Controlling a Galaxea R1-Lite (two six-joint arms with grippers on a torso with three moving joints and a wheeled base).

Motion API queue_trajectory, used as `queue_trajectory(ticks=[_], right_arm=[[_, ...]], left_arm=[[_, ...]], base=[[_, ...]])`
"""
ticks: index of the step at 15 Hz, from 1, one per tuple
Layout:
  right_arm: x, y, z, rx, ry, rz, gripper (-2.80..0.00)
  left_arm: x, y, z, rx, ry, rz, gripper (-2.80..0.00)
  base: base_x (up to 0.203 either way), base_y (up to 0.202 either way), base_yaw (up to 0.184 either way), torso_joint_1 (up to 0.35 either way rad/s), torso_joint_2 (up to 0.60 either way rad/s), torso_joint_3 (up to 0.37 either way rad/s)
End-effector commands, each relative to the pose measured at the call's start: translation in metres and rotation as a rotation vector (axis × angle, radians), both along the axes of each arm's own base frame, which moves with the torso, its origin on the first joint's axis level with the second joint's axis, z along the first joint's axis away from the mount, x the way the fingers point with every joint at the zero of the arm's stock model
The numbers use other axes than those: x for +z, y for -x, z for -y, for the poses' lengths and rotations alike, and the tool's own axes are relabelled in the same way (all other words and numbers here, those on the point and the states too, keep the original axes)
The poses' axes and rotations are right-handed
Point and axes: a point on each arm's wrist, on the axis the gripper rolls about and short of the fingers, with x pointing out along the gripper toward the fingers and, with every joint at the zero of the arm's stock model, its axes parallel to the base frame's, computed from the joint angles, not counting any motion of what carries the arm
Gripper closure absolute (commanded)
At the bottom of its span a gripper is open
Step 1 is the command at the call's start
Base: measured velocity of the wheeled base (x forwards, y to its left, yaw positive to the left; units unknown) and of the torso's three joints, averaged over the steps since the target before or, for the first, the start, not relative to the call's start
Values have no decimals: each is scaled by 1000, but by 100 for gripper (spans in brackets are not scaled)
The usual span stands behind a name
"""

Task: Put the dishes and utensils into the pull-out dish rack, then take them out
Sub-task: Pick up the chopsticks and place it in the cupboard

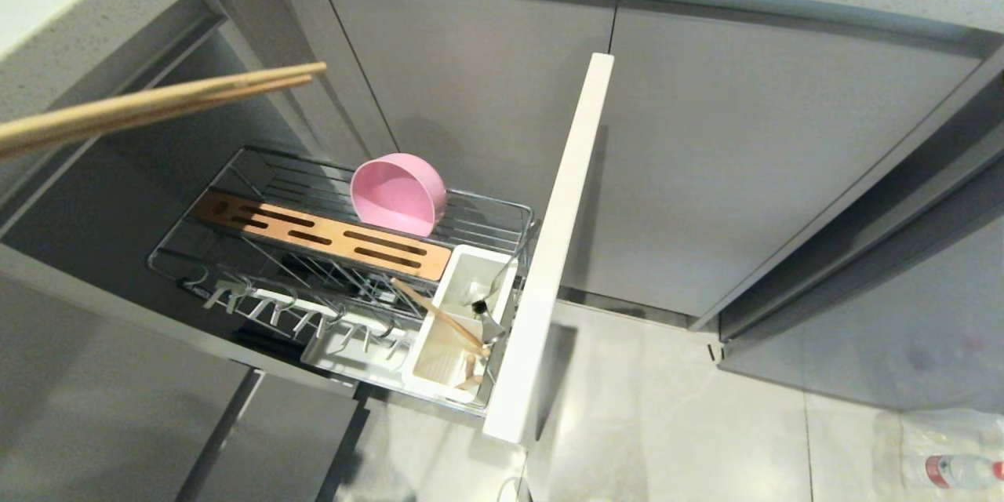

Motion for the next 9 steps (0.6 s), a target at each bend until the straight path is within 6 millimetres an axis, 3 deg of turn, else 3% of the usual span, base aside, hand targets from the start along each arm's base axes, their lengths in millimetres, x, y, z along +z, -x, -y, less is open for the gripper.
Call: queue_trajectory(ticks=[1,9], right_arm=[[0,0,0,0,-1,-2,0],[0,0,0,0,-1,-2,0]], left_arm=[[-8,-11,3,-2,-25,-115,0],[-45,-73,19,-12,-123,-531,0]], base=[[0,0,0,0,0,0],[0,0,0,0,0,0]])
